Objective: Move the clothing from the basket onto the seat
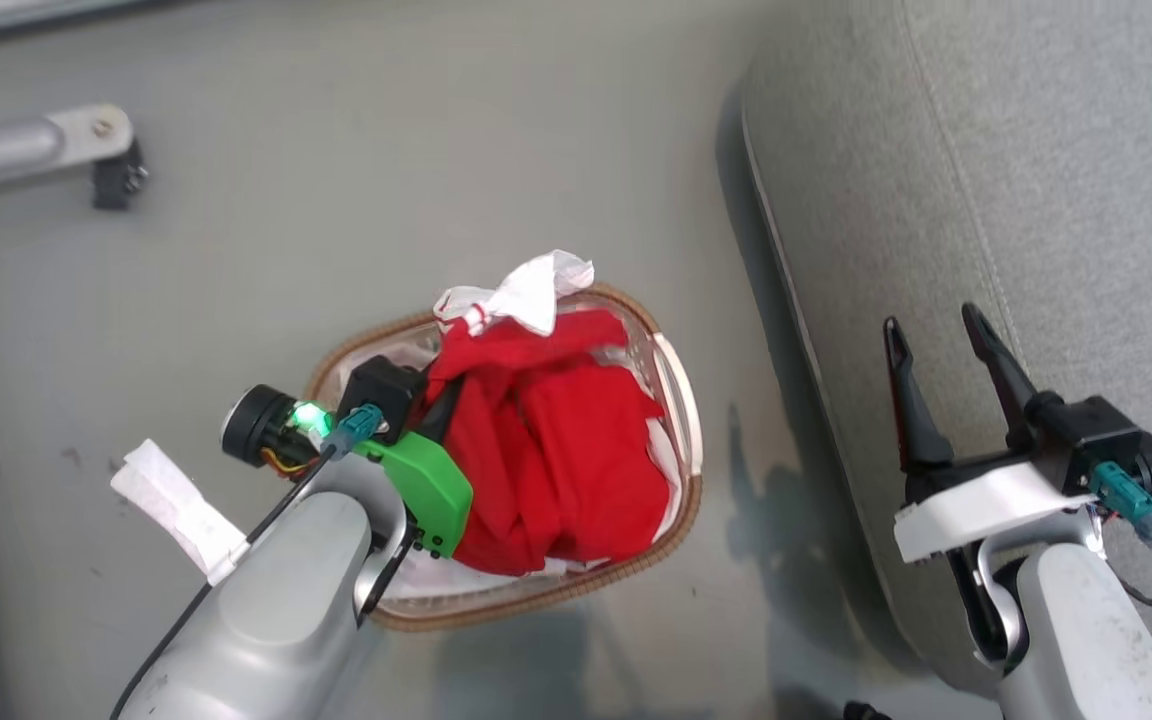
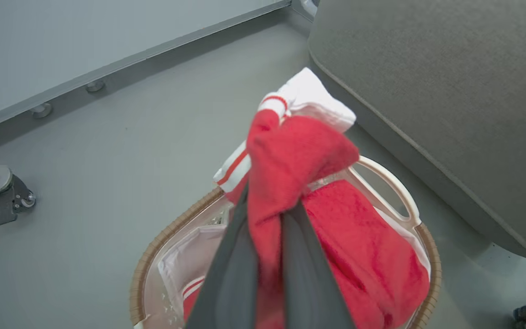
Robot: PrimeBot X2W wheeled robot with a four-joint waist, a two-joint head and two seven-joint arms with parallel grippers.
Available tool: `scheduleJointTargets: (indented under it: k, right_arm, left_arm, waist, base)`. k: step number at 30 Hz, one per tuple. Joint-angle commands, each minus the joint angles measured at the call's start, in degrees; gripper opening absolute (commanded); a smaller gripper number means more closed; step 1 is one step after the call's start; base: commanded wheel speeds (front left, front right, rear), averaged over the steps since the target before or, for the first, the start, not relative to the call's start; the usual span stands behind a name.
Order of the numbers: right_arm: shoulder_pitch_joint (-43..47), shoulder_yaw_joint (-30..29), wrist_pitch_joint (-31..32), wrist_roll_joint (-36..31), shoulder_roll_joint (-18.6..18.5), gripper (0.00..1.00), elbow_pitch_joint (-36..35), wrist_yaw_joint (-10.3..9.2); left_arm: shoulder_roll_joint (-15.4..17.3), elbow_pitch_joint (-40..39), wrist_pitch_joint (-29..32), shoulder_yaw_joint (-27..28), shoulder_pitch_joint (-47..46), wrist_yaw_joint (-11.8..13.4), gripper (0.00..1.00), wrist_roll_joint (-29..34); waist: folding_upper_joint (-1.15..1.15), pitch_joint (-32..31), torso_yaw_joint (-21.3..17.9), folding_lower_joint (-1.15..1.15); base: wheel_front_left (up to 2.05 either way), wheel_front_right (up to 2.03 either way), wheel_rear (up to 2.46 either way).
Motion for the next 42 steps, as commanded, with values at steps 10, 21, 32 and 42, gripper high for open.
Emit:
scheduleJointTargets:
  k: [10,21,32,42]
  right_arm:
    - [6.59,-0.36,-0.28,-2.54,-0.27,1.0,1.69,-0.06]
    - [8.64,1.88,-0.28,-2.83,-0.25,1.0,2.06,-0.06]
    - [7.04,5.82,-0.28,-2.08,-0.23,1.0,1.4,-0.06]
    - [-0.27,16.69,-0.28,-1.67,-0.25,1.0,2.62,-0.06]
  left_arm:
    - [5.06,-7.73,-0.06,-7.63,-6.46,-0.13,0.0,-3.76]
    - [11.85,-13.12,-0.05,-13.07,-18.3,-0.12,0.0,-7.18]
    - [13.71,-13.25,-0.05,-15.79,-29.26,-0.11,0.0,-9.11]
    - [11.19,-12.51,-0.05,-19.77,-33.69,-0.07,0.0,-10.86]
  waist:
    - [0.0,-19.9,6.67,0.0]
    - [0.0,-26.51,6.25,0.0]
    - [0.0,-28.0,6.04,0.0]
    - [0.0,-28.63,7.08,0.0]
  base:
    - [0.0,0.0,0.0]
    - [0.0,0.0,0.0]
    - [0.0,0.0,0.0]
    - [0.0,0.0,0.0]
